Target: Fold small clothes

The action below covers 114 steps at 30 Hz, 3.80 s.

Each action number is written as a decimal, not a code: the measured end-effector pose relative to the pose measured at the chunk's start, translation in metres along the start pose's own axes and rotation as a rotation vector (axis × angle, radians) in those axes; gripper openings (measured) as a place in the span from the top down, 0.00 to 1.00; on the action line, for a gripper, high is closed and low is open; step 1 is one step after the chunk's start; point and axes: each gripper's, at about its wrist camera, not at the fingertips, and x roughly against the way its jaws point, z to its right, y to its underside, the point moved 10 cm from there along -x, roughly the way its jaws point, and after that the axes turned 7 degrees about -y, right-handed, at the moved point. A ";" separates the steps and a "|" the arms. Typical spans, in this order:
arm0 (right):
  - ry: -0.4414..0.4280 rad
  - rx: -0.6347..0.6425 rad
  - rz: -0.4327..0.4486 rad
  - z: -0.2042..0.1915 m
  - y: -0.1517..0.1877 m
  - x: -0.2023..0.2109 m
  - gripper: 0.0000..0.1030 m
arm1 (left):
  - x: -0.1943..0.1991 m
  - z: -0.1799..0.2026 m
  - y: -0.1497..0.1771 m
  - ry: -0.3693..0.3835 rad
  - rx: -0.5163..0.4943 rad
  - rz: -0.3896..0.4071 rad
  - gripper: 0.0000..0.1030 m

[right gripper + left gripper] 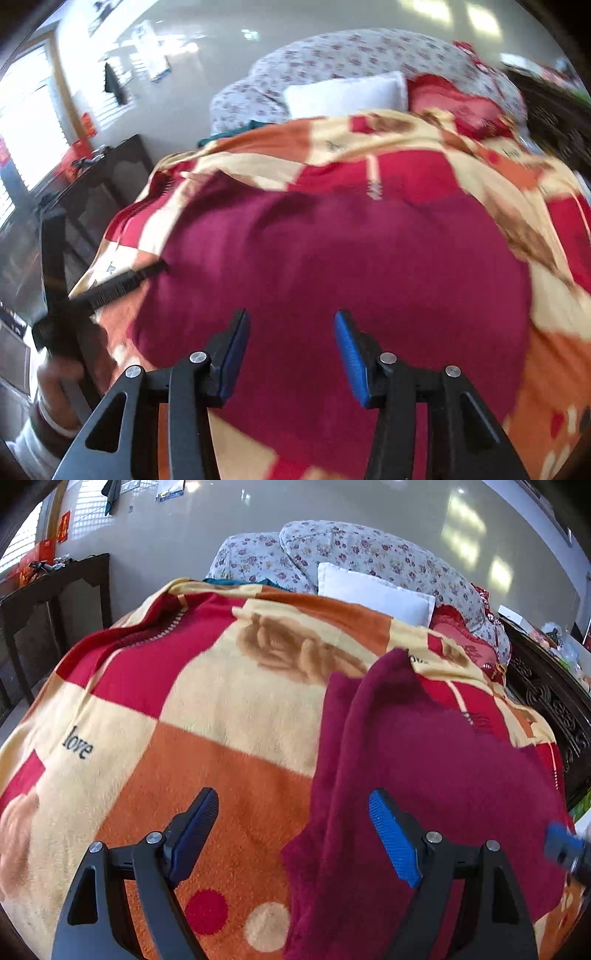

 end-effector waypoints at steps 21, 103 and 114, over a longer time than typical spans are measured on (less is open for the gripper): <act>-0.027 0.057 -0.082 -0.064 -0.087 -0.181 0.49 | -0.018 -0.006 0.011 0.181 0.079 -0.062 0.18; -0.074 -0.192 -0.056 -0.048 -0.072 -0.108 0.05 | -0.014 0.044 0.026 0.496 0.086 -0.137 0.74; 0.019 0.036 -0.355 -0.107 -0.078 -0.160 0.05 | 0.017 0.049 0.030 0.640 0.151 -0.132 0.79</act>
